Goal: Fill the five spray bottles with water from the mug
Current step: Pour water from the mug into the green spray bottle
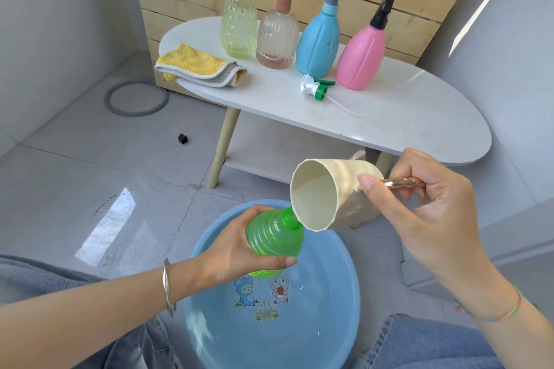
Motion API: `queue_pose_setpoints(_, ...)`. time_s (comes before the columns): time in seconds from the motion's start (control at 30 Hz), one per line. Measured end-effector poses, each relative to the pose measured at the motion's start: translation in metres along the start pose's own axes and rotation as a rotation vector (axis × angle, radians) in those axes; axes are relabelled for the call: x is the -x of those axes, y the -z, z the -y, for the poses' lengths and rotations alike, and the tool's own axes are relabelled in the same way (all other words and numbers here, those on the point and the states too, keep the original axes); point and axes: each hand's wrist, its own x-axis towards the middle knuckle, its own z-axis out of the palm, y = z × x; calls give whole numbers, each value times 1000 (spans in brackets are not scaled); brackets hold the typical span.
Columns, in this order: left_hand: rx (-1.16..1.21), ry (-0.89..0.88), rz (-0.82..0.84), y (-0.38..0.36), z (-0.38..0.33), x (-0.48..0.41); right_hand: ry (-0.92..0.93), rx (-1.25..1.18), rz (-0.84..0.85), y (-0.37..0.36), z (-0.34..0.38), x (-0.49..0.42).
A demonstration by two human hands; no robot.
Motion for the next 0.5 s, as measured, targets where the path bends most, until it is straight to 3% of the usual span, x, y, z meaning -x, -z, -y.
queue_pose_setpoints(0.5, -9, -12, -12, 1, 0, 0, 91, 89, -16, 0, -3, -2)
